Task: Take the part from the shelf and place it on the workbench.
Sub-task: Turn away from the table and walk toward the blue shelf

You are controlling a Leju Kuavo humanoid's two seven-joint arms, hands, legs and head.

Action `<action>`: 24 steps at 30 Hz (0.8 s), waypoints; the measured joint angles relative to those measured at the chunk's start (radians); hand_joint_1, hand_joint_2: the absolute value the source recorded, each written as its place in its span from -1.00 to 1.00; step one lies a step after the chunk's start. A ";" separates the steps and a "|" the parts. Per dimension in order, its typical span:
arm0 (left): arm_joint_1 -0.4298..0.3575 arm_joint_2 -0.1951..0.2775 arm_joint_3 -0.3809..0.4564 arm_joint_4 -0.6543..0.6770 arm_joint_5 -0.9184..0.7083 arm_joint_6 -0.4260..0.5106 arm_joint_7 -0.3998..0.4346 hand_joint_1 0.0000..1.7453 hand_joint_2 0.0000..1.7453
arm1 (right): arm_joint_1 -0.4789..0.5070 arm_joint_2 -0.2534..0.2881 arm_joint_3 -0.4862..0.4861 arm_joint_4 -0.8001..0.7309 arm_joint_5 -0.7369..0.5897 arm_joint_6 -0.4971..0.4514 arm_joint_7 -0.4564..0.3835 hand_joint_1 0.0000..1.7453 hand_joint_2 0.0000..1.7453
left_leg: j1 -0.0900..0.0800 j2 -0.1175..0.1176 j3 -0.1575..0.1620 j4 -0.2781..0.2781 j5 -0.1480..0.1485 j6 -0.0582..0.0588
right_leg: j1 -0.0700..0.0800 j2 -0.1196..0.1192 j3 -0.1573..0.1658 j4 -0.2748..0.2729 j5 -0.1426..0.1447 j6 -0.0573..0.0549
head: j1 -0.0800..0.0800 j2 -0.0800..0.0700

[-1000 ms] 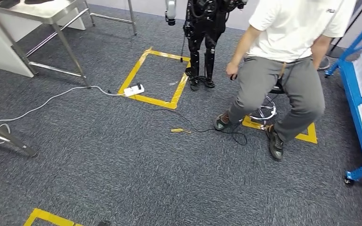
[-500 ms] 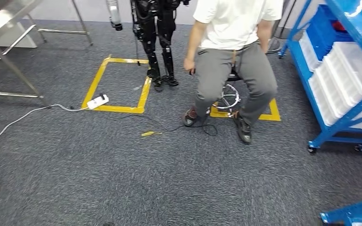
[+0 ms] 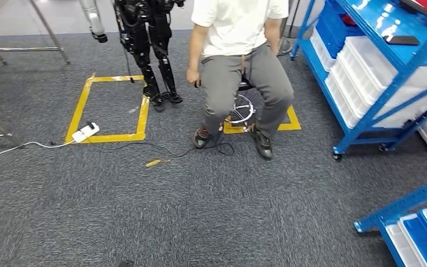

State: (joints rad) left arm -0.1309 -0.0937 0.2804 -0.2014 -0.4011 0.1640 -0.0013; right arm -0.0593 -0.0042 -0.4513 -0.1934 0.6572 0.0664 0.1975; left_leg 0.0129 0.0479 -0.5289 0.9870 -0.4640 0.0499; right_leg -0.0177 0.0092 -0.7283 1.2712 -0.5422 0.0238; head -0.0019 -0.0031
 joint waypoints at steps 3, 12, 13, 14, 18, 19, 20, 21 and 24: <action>-0.001 -0.002 0.000 0.000 -0.003 0.001 0.004 -1.00 -1.00 | 0.001 0.001 -0.004 0.000 0.001 0.000 0.000 -1.00 -1.00 | 0.001 0.035 0.003 0.002 -0.004 -0.016 | -0.017 -0.057 0.120 -0.200 0.062 0.031 | 0.002 0.000; -0.009 -0.006 0.000 0.000 -0.006 0.003 0.008 -1.00 -1.00 | -0.004 0.001 -0.010 0.000 0.004 0.003 0.002 -1.00 -1.00 | 0.015 -0.012 -0.037 0.163 -0.123 -0.069 | -0.010 -0.021 0.168 -0.291 0.103 -0.032 | -0.013 0.000; -0.007 -0.006 0.000 0.000 -0.006 0.003 0.008 -1.00 -1.00 | -0.004 0.001 -0.011 0.000 0.005 0.004 0.002 -1.00 -1.00 | 0.015 -0.038 -0.074 0.241 -0.161 -0.067 | -0.004 -0.006 0.167 -0.290 0.105 -0.038 | -0.015 0.000; -0.005 -0.006 0.000 0.001 -0.007 0.003 0.009 -1.00 -1.00 | -0.004 0.001 -0.012 0.000 0.006 0.005 0.003 -1.00 -1.00 | 0.015 -0.045 -0.100 0.289 -0.174 -0.065 | 0.002 0.009 0.167 -0.290 0.105 -0.039 | -0.015 0.000; -0.003 -0.007 0.000 0.001 -0.011 0.004 0.010 -1.00 -1.00 | -0.002 0.005 -0.013 0.000 0.012 0.005 0.007 -1.00 -1.00 | 0.005 -0.079 -0.054 0.146 -0.060 -0.033 | 0.014 0.068 0.171 -0.290 0.109 -0.043 | -0.014 0.000; -0.003 -0.006 0.000 0.001 -0.012 0.004 0.010 -1.00 -1.00 | -0.002 0.007 -0.013 0.000 0.012 0.005 0.008 -1.00 -1.00 | 0.000 -0.094 -0.029 0.085 -0.032 -0.022 | 0.017 0.079 0.171 -0.290 0.110 -0.043 | -0.014 0.000; -0.003 -0.006 0.000 0.001 -0.014 0.004 0.011 -1.00 -1.00 | -0.002 0.010 -0.013 0.000 0.013 0.005 0.008 -1.00 -1.00 | -0.005 -0.105 -0.013 0.047 -0.018 -0.013 | 0.017 0.089 0.169 -0.290 0.112 -0.041 | -0.014 0.000; -0.004 -0.006 0.000 0.001 -0.015 0.004 0.011 -1.00 -1.00 | -0.001 0.012 -0.013 0.000 0.013 0.006 0.008 -1.00 -1.00 | -0.009 -0.108 -0.007 0.032 -0.015 -0.007 | 0.016 0.097 0.167 -0.290 0.114 -0.037 | -0.015 0.000; -0.010 -0.010 0.000 0.000 -0.017 0.005 0.011 -1.00 -1.00 | 0.003 0.015 -0.014 0.000 0.013 0.007 0.008 -1.00 -1.00 | -0.008 -0.080 0.002 0.002 0.002 0.007 | 0.022 0.095 0.154 -0.287 0.117 -0.025 | -0.014 0.000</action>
State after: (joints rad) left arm -0.1404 -0.1036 0.2804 -0.2009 -0.4180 0.1687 0.0099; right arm -0.0566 0.0108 -0.4655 -0.1935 0.6704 0.0730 0.2054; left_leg 0.0052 -0.0319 -0.5267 0.9889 -0.4616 0.0565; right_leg 0.0039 0.1043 -0.5745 0.9846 -0.4255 -0.0007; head -0.0159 -0.0031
